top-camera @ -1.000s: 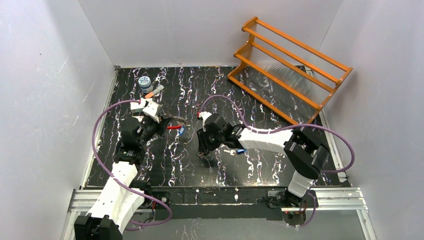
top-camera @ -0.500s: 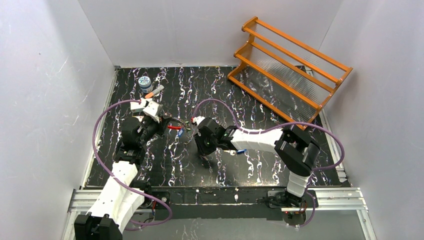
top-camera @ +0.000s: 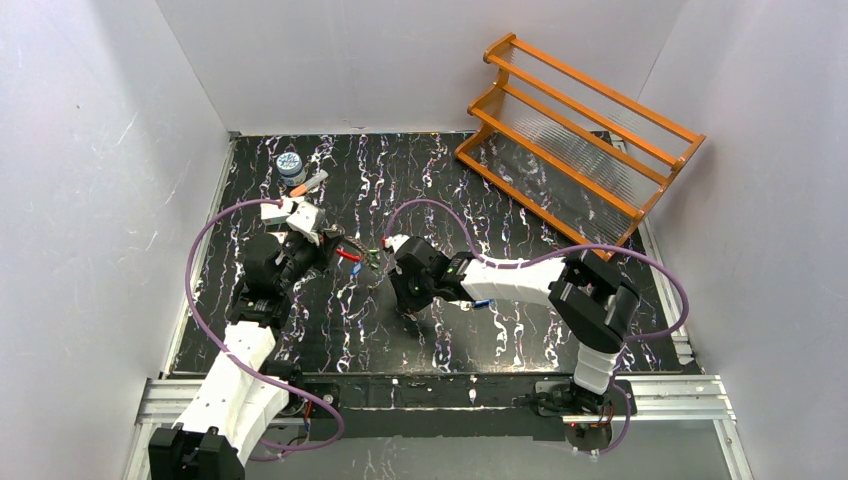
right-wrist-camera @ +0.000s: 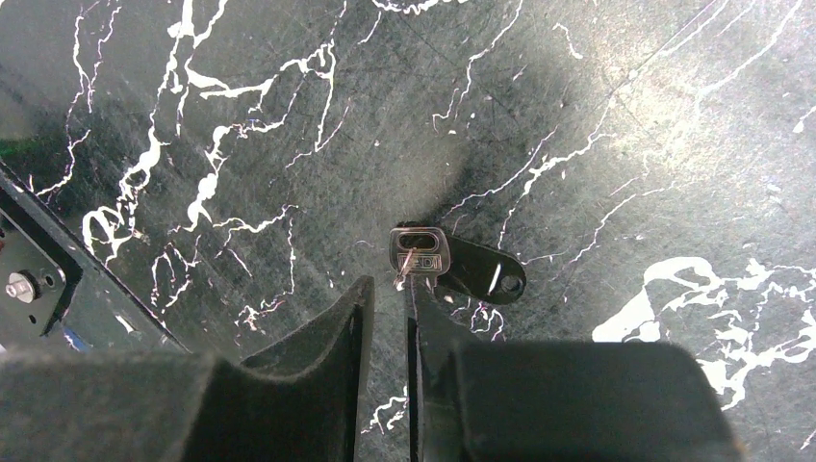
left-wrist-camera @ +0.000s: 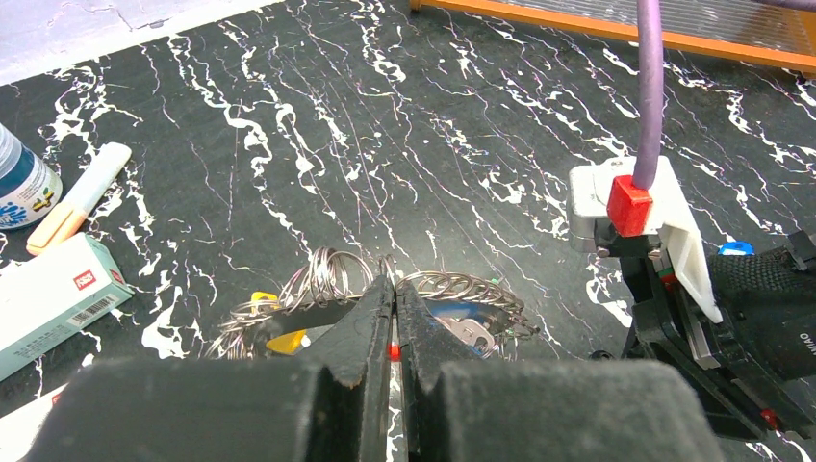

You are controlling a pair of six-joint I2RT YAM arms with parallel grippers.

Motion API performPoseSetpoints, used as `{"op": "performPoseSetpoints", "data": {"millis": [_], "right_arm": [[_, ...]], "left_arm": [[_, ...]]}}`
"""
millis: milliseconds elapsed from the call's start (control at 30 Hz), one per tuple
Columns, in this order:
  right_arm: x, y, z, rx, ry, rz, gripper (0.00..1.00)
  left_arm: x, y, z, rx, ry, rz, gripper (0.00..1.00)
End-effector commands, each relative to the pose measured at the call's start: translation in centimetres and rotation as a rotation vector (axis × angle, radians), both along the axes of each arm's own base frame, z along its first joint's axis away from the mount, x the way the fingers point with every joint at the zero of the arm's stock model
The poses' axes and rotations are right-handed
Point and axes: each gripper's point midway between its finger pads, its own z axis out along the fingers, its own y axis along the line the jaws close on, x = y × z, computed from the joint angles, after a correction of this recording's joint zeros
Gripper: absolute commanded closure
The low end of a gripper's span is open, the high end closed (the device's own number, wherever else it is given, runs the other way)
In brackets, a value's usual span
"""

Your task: Put the keys on the keyring

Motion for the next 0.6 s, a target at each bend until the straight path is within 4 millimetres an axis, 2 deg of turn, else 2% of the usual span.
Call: {"op": "performPoseSetpoints", "data": {"millis": [0,333,433,567], "right_arm": [[0.27,0.78,0.52,0.003,-0.018,-0.002,0.74],[0.21,1.01,-0.04,-0.002,-0.014,0.001,0.75],[0.13,1.07,-0.03,-0.002,-0.011,-0.001,0.79],[0.97,0.57,0.28,-0.010,-0.056,-0.036,0.89]], "left_arm": [[0.11,-0.21,1.20,-0.003,-0.042,-0.019,1.00],[0.06,-0.25,1.17,-0.003,-0.042,-0.021,1.00],[-0.01,-0.30,1.23,-0.003,-0.044,-0.025,1.00],[-0.02,-0.31,1.28,-0.004,-0.046,-0.026,1.00]]}}
